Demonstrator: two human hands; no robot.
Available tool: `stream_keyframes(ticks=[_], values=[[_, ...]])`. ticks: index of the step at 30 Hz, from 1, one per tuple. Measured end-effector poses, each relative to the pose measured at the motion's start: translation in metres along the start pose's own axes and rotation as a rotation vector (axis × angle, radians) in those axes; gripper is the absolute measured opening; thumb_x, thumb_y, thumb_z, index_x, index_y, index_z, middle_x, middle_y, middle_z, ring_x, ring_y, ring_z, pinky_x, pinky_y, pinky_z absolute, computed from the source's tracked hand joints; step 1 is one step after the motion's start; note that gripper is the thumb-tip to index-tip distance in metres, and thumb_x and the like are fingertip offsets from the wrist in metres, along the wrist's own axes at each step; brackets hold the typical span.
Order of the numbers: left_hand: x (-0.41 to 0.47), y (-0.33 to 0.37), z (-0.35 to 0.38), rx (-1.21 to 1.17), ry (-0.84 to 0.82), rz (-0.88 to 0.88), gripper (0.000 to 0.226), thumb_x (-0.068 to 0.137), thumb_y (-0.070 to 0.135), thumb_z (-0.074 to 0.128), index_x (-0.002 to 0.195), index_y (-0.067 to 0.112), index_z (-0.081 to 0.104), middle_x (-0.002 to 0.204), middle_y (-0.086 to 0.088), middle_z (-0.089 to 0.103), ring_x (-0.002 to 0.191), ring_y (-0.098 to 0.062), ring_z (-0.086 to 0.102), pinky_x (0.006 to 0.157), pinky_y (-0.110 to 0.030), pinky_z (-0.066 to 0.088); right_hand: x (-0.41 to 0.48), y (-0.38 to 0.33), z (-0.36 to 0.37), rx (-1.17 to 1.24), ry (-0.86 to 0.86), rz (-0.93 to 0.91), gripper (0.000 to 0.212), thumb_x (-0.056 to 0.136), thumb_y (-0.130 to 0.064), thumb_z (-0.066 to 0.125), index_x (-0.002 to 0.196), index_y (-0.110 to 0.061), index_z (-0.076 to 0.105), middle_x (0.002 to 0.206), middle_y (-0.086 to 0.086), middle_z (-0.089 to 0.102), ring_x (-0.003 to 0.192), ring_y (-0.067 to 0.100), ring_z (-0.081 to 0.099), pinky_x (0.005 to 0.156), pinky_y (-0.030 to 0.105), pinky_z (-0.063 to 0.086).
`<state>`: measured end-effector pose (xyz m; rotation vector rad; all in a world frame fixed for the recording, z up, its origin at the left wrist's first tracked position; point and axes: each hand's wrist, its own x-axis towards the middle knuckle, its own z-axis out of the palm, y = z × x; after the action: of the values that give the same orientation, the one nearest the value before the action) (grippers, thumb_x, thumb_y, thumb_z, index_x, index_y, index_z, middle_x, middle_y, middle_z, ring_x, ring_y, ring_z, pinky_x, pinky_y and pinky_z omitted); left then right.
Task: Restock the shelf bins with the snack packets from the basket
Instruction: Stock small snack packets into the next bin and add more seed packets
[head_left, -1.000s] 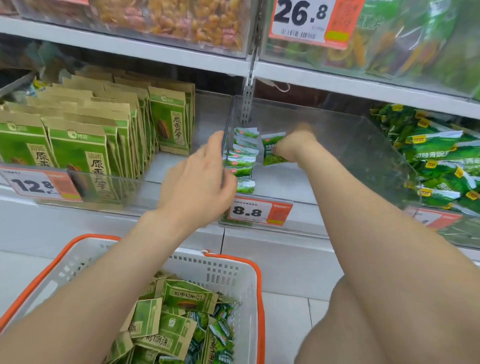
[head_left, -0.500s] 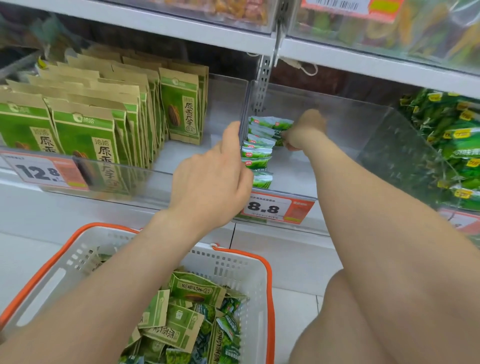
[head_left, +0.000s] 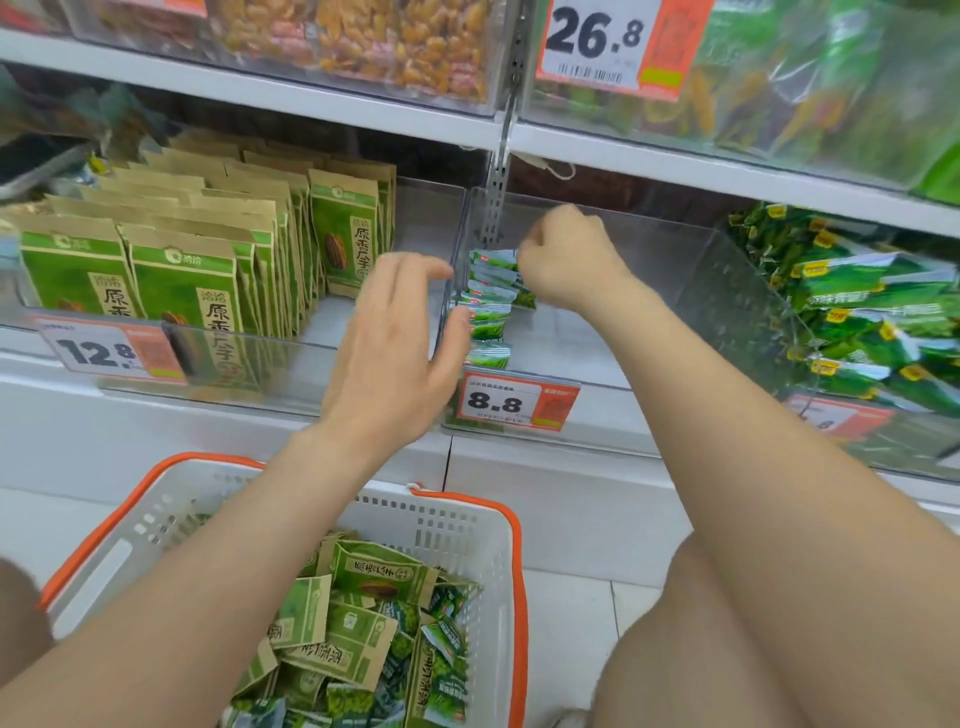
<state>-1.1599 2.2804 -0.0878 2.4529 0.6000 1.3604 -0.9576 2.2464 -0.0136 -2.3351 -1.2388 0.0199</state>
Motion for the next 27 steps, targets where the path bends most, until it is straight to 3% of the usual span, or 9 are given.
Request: stream_keyframes(ticks=[3,7,10,12,14,16,20,24,27], values=[[-0.019,0.008,-0.007,0.245,0.203,0.124,0.013,0.099,0.016,0.058,0.094,0.004,0.061,0.1,-0.015,0.056,0.093,-0.036,0.05,0.08,-0.049,0.041,-0.047,-0.028,-0.008,-0.086,0.129,-0.136,0.028,0.093,-0.026,0.039,0.09,-0.009,0.062,0.1,0.022,0.066,0.093,0.046,0.06,0.076,0.04,0.048],[-0.062,0.004,-0.005,0.279,0.076,0.24,0.013,0.093,0.014,0.056,0.085,0.004,0.058,0.087,-0.017,0.053,0.08,-0.035,0.047,0.068,-0.05,0.035,-0.125,-0.06,-0.013,-0.275,0.09,-0.264,0.021,0.097,-0.031,0.046,0.084,-0.014,0.046,0.083,0.01,0.043,0.077,0.036,0.042,0.068,0.037,0.036],[-0.099,-0.007,0.011,0.28,-0.278,0.261,0.012,0.088,0.015,0.061,0.079,0.008,0.058,0.079,-0.014,0.056,0.075,-0.034,0.051,0.06,-0.04,0.03,-0.164,-0.059,-0.002,-0.379,-0.099,-0.366,0.025,0.097,-0.035,0.05,0.084,-0.014,0.046,0.088,0.014,0.048,0.082,0.036,0.048,0.069,0.036,0.034],[-0.126,-0.013,0.023,0.205,-0.754,0.117,0.019,0.09,0.017,0.059,0.073,0.014,0.052,0.07,-0.006,0.055,0.067,-0.031,0.054,0.056,-0.035,0.028,-0.178,-0.047,0.017,-0.437,-0.298,-0.402,0.021,0.097,-0.033,0.05,0.09,-0.013,0.054,0.09,0.012,0.051,0.082,0.035,0.052,0.066,0.034,0.034],[-0.154,-0.022,0.034,0.195,-1.294,-0.107,0.022,0.096,0.02,0.053,0.075,0.015,0.048,0.07,-0.002,0.052,0.065,-0.025,0.049,0.058,-0.035,0.037,-0.188,-0.032,0.039,-0.494,-0.526,-0.408,0.021,0.098,-0.025,0.05,0.081,-0.013,0.05,0.082,0.005,0.044,0.07,0.03,0.049,0.057,0.031,0.032],[-0.18,-0.029,0.042,0.229,-1.601,-0.223,0.021,0.097,0.02,0.054,0.078,0.015,0.049,0.077,-0.003,0.052,0.069,-0.023,0.047,0.065,-0.036,0.041,-0.197,-0.018,0.059,-0.572,-0.747,-0.413,0.018,0.097,-0.016,0.05,0.079,-0.017,0.051,0.082,0.003,0.047,0.063,0.021,0.048,0.052,0.029,0.033],[-0.224,-0.037,0.05,0.285,-1.874,-0.226,0.021,0.094,0.018,0.065,0.077,0.017,0.052,0.074,-0.004,0.047,0.062,-0.021,0.04,0.063,-0.034,0.036,-0.21,-0.006,0.082,-0.678,-0.995,-0.405,0.024,0.098,-0.008,0.048,0.076,-0.015,0.043,0.083,0.003,0.05,0.063,0.017,0.047,0.052,0.03,0.04],[-0.251,-0.035,0.052,0.228,-1.944,-0.249,0.04,0.092,0.04,0.078,0.122,0.015,0.07,0.122,-0.001,0.066,0.1,-0.022,0.064,0.079,-0.032,0.05,-0.213,-0.011,0.097,-0.646,-1.003,-0.484,0.024,0.098,-0.007,0.047,0.074,-0.014,0.047,0.08,0.005,0.053,0.063,0.019,0.048,0.055,0.032,0.043],[-0.267,-0.031,0.055,0.222,-1.919,-0.204,0.036,0.089,0.036,0.082,0.115,0.014,0.072,0.121,-0.002,0.067,0.104,-0.025,0.065,0.088,-0.038,0.057,-0.212,-0.016,0.1,-0.623,-0.981,-0.554,0.025,0.099,-0.009,0.048,0.075,-0.014,0.049,0.079,0.004,0.054,0.061,0.018,0.048,0.052,0.03,0.042]])
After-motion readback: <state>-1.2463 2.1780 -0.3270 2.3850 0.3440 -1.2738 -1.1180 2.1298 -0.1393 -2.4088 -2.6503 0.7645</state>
